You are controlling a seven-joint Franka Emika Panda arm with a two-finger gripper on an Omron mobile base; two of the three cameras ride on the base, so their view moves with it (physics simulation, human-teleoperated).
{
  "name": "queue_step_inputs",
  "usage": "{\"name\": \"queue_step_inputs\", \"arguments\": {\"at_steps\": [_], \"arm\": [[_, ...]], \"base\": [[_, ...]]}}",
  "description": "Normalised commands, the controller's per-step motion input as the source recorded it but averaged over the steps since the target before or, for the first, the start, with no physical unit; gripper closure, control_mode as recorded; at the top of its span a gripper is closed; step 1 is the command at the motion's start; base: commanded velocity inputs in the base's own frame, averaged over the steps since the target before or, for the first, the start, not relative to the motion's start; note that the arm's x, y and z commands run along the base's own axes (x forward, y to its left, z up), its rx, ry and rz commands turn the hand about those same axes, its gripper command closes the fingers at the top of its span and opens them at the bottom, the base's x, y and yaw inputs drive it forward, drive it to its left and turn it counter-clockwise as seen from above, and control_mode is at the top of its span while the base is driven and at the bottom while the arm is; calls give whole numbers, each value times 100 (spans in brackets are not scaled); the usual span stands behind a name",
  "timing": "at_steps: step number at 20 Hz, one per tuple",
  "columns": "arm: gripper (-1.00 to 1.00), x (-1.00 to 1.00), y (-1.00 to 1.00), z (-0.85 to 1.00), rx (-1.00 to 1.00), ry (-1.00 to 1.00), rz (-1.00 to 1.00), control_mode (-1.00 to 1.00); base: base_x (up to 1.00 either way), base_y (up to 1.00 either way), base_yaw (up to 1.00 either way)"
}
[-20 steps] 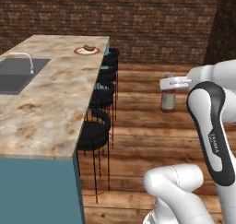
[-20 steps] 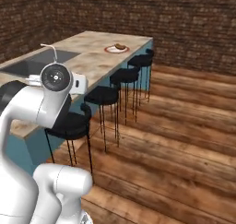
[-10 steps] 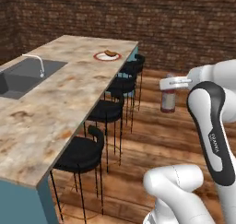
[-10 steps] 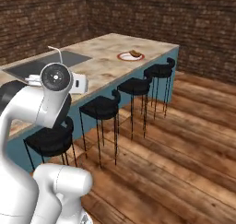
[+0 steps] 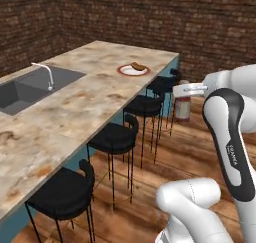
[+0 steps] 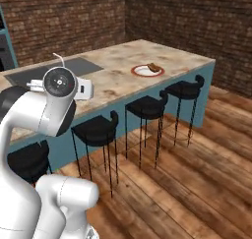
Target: Move the hot dog bun to the plate on the dining table and place the condiment next to that plate. Then navigate to the fridge and take the sausage and place it on the plate as well.
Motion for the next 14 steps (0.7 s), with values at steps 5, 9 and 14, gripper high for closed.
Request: {"name": "queue_step_inputs", "arguments": {"at_steps": [5,9,14], "arm": [[100,0,0,0,0,0,0,100],[100,0,0,0,0,0,0,100],[100,0,0,0,0,0,0,100]], "base": [[73,-93,38],[72,-89,38],[71,-88,39]]}}
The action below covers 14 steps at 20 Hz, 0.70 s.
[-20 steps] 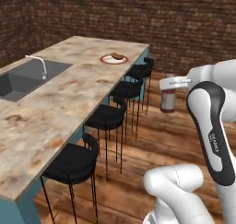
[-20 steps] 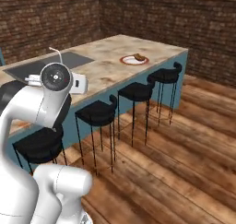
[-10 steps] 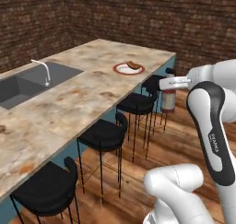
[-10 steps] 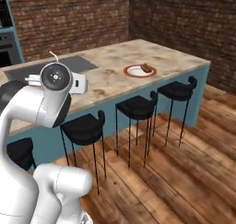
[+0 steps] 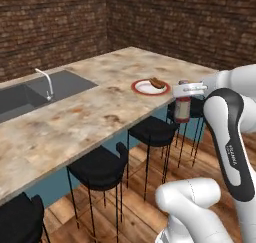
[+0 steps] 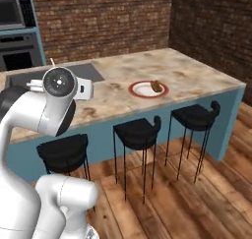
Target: Move the hot dog bun to the plate on the dining table and place the condiment next to that plate. Then navigate to the fridge and take the sausage and place it on the plate as well.
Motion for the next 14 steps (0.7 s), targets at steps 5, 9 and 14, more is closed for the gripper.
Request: {"name": "queue_step_inputs", "arguments": {"at_steps": [5,9,14], "arm": [[100,0,0,0,0,0,0,100],[100,0,0,0,0,0,0,100],[100,0,0,0,0,0,0,100]], "base": [[66,-84,40],[54,-88,40],[54,-88,40]]}}
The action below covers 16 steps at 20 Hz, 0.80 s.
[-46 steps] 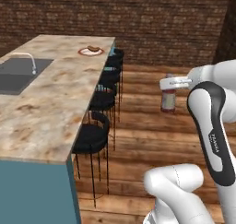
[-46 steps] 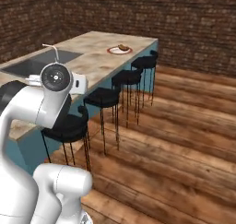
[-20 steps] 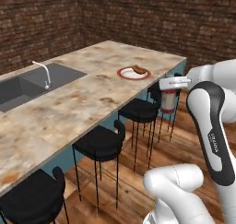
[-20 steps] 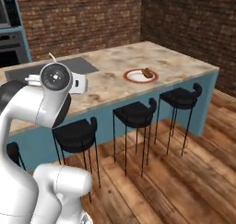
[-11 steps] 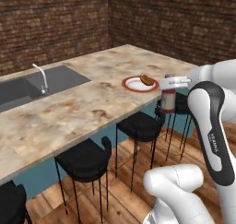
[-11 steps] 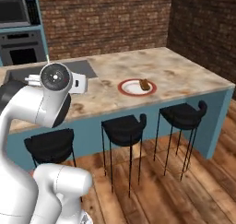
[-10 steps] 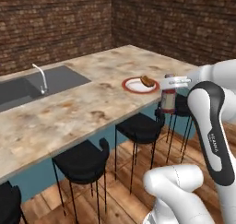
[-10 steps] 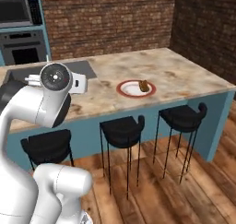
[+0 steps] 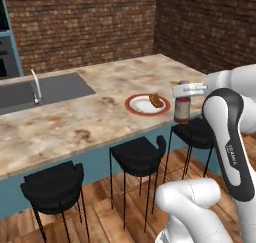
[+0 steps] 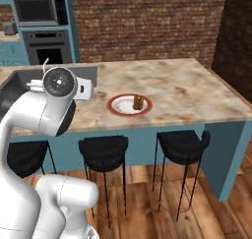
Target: Move the hot dog bun to the plate on the dining table and place the condiment next to that plate. Then navigate to the fridge and take the sausage and place it on the plate as well.
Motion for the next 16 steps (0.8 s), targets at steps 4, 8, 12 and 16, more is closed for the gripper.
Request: {"name": "queue_step_inputs", "arguments": {"at_steps": [4,8,12,16], "arm": [[100,0,0,0,0,0,0,100],[100,0,0,0,0,0,0,100],[100,0,0,0,0,0,0,100],[100,0,0,0,0,0,0,100]], "base": [[54,-87,40],[58,-83,40],[69,-74,37],[81,-5,6]]}}
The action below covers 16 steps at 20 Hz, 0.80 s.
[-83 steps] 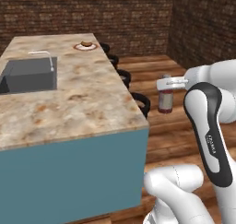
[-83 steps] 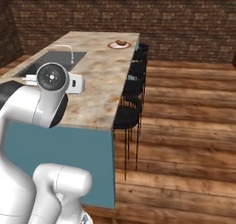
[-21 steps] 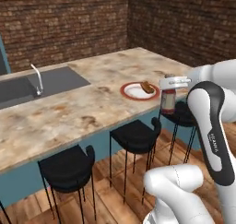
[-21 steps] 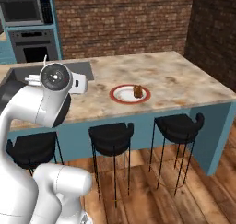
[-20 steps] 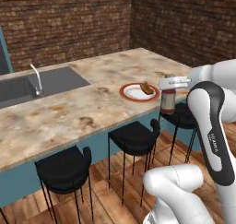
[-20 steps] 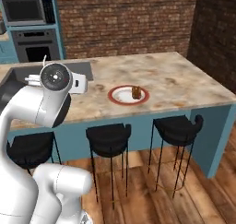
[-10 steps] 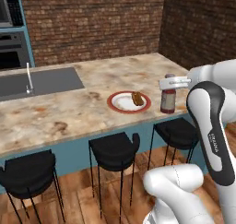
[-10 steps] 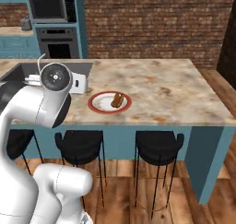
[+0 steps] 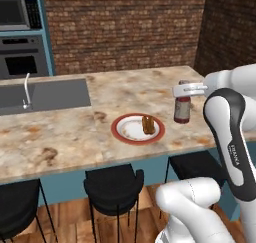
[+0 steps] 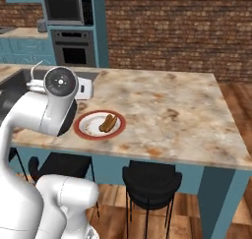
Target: Move the hot dog bun to the plate on the dining table and place the condiment next to that plate. Then navigate to the fridge and take the sausage and place it on the plate as well.
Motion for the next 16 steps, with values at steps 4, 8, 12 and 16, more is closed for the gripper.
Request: {"name": "queue_step_inputs", "arguments": {"at_steps": [4,8,12,16], "arm": [[100,0,0,0,0,0,0,100],[100,0,0,0,0,0,0,100],[100,57,-60,-29,5,1,8,-100],[100,97,-99,-60,3,0,13,-100]], "base": [[86,0,0],[82,0,0],[16,-6,0],[0,0,0]]}}
